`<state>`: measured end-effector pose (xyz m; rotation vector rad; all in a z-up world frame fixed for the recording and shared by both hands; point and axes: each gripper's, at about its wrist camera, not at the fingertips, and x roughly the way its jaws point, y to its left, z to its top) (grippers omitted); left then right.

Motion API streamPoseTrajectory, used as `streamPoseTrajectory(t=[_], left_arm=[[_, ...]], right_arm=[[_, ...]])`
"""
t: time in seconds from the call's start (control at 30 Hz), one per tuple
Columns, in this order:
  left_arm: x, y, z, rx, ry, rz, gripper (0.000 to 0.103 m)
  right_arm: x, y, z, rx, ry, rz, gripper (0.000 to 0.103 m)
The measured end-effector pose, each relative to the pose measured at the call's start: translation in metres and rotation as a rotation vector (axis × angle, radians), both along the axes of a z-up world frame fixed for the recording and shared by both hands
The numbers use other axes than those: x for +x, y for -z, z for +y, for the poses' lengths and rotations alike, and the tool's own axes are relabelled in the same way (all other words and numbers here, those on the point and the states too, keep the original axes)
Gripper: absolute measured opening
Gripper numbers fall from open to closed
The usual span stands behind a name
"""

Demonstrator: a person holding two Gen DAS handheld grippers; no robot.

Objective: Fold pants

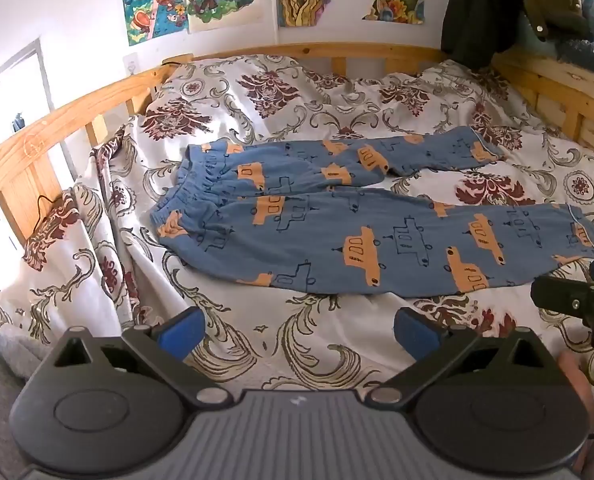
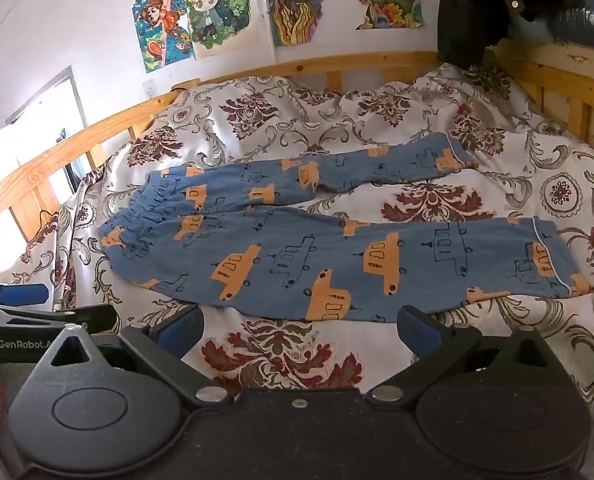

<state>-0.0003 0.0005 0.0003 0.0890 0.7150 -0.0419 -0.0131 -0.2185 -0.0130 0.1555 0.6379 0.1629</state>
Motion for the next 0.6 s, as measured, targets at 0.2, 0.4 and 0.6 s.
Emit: streamPoseTrajectory(t=[0.2,0.4,0.6], left_arm=[[-0.0004,-0.0003,0.0005,0.01,0.001,-0.002,0.103],[0.0015,0.0006,0.0011,0.01,-0.002,0.002,0.103],[0.0018,0.0023,-0.001,0.015,0.0,0.002,0.103]], right_arm=[[0.0001,0.0005,-0.0003,0.001,-0.001,0.004,0.103],[0.0001,0.0009,-0.0004,0.002,0.0,0.006,0.103],[-0.0001,0.0009,-0.0004,0.003,0.0,0.007,0.103]])
